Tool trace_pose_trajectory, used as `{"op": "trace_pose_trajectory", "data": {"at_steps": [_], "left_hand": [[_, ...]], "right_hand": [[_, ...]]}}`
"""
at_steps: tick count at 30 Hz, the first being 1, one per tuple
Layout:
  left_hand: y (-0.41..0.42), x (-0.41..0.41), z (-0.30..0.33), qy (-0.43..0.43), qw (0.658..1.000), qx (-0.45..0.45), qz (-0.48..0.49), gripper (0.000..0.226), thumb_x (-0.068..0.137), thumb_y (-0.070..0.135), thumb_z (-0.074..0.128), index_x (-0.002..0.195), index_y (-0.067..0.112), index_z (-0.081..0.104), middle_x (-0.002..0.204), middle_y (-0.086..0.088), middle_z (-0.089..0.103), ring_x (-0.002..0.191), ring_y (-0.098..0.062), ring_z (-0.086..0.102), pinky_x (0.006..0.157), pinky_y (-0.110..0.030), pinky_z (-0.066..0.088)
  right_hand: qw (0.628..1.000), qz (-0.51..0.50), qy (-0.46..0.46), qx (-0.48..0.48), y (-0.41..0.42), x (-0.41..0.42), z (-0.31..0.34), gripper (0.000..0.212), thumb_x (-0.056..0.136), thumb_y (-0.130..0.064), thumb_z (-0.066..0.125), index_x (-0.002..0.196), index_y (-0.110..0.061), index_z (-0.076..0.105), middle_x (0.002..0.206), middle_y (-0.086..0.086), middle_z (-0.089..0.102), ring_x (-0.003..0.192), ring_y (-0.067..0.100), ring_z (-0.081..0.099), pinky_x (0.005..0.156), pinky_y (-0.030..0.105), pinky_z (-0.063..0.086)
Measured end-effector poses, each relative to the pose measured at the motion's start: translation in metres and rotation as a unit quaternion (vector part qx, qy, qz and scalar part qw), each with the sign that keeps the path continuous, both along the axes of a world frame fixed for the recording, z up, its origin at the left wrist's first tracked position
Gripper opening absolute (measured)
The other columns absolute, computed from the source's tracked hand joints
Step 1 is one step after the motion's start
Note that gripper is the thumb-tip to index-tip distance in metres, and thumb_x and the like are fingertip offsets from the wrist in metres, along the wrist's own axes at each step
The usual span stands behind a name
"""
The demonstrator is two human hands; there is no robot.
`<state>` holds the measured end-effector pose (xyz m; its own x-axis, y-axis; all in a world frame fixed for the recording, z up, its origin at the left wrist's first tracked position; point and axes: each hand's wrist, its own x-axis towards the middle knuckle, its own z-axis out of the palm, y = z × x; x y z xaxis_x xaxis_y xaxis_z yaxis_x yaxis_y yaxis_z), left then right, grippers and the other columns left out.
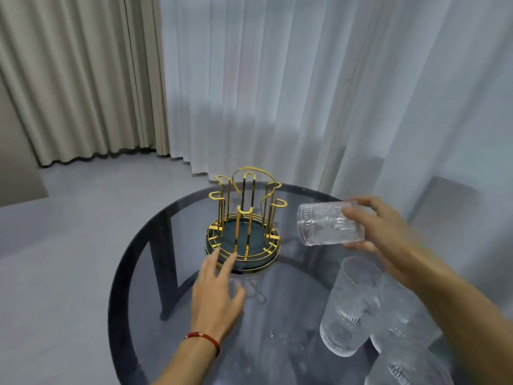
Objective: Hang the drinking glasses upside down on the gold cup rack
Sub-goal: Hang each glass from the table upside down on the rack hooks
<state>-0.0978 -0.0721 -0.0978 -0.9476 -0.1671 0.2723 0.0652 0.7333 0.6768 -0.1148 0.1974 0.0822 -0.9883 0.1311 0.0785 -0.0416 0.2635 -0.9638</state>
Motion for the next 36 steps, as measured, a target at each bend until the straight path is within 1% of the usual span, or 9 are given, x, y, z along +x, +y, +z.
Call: {"op": "trace_pose_trajectory", "data": {"at_steps": [3, 8, 13, 16, 21, 24, 26, 28, 36], "left_hand": [[-0.003, -0.009, -0.012, -0.020, 0.995, -0.100, -0.022, 0.073, 0.096, 0.044, 0.052, 0.156, 0.043, 0.011, 0.168, 0.006, 0.001, 0.153, -0.017, -0.004, 0.122, -0.050, 0.004], [0.004, -0.010, -0.015, -0.041, 0.983, -0.177, -0.023, 0.073, 0.096, 0.052, 0.041, 0.155, 0.044, -0.001, 0.168, 0.005, -0.003, 0.153, -0.017, -0.008, 0.123, -0.056, 0.001], [0.003, -0.009, -0.016, -0.045, 0.981, -0.187, -0.025, 0.072, 0.096, 0.056, 0.034, 0.153, 0.047, -0.009, 0.168, 0.007, -0.011, 0.152, -0.018, -0.015, 0.121, -0.056, -0.006], [0.004, -0.010, -0.017, -0.033, 0.983, -0.178, -0.021, 0.071, 0.095, 0.058, 0.032, 0.152, 0.049, -0.009, 0.168, 0.008, -0.009, 0.152, -0.018, -0.014, 0.120, -0.055, -0.007], [0.003, -0.011, -0.019, -0.020, 0.986, -0.162, -0.018, 0.072, 0.091, 0.057, 0.032, 0.152, 0.050, -0.005, 0.168, 0.009, -0.001, 0.153, -0.018, -0.008, 0.121, -0.055, -0.005], [0.004, -0.011, -0.019, -0.015, 0.987, -0.160, -0.020, 0.072, 0.090, 0.057, 0.032, 0.153, 0.049, -0.003, 0.168, 0.008, 0.000, 0.153, -0.020, -0.006, 0.119, -0.055, -0.007], [0.004, -0.011, -0.019, -0.017, 0.987, -0.162, -0.020, 0.071, 0.091, 0.057, 0.030, 0.152, 0.048, -0.004, 0.168, 0.007, -0.001, 0.153, -0.021, -0.006, 0.119, -0.056, -0.008], [0.004, -0.011, -0.019, -0.020, 0.986, -0.165, -0.018, 0.071, 0.091, 0.058, 0.029, 0.152, 0.048, -0.005, 0.168, 0.007, -0.002, 0.154, -0.021, -0.005, 0.119, -0.056, -0.009], [0.006, -0.011, -0.016, -0.029, 0.985, -0.171, -0.013, 0.070, 0.091, 0.060, 0.028, 0.153, 0.048, -0.001, 0.168, 0.005, 0.000, 0.154, -0.025, 0.002, 0.117, -0.056, -0.011]], "right_hand": [[0.995, -0.076, 0.038, -0.042, 0.005, -0.041, 0.016, 0.036, 0.094, -0.021, 0.070, 0.127, -0.008, 0.062, 0.126, 0.015, 0.066, 0.109, 0.032, 0.069, 0.073, 0.047, 0.061], [0.994, -0.077, 0.061, -0.055, -0.017, -0.101, 0.052, 0.028, 0.088, -0.030, 0.070, 0.105, -0.008, 0.067, 0.096, 0.005, 0.071, 0.086, 0.024, 0.071, 0.078, 0.044, 0.063], [0.994, -0.034, 0.089, 0.046, -0.072, -0.169, 0.075, 0.053, 0.078, -0.043, 0.073, 0.121, -0.014, 0.064, 0.129, 0.009, 0.063, 0.111, 0.027, 0.065, 0.079, 0.043, 0.065], [0.979, 0.033, 0.075, 0.187, -0.105, -0.200, 0.073, 0.058, 0.074, -0.049, 0.078, 0.122, -0.018, 0.066, 0.130, 0.003, 0.057, 0.098, 0.016, 0.061, 0.077, 0.038, 0.063], [0.938, 0.128, 0.036, 0.322, -0.137, -0.228, 0.060, 0.053, 0.073, -0.046, 0.085, 0.112, -0.012, 0.071, 0.114, 0.005, 0.066, 0.095, 0.022, 0.065, 0.071, 0.033, 0.062], [0.919, 0.191, 0.005, 0.346, -0.144, -0.233, 0.048, 0.045, 0.084, -0.038, 0.082, 0.119, -0.012, 0.070, 0.112, 0.005, 0.064, 0.095, 0.022, 0.066, 0.067, 0.029, 0.059], [0.908, 0.221, -0.023, 0.355, -0.146, -0.234, 0.040, 0.043, 0.084, -0.028, 0.085, 0.122, -0.015, 0.069, 0.119, 0.011, 0.065, 0.104, 0.028, 0.067, 0.078, 0.038, 0.063], [0.899, 0.260, -0.056, 0.348, -0.145, -0.234, 0.035, 0.052, 0.076, -0.020, 0.091, 0.123, -0.017, 0.068, 0.122, 0.013, 0.067, 0.112, 0.033, 0.065, 0.086, 0.044, 0.062], [0.873, 0.328, -0.069, 0.354, -0.147, -0.241, 0.025, 0.069, 0.072, -0.016, 0.092, 0.133, -0.024, 0.061, 0.128, 0.002, 0.059, 0.115, 0.027, 0.057, 0.087, 0.034, 0.055]]}}
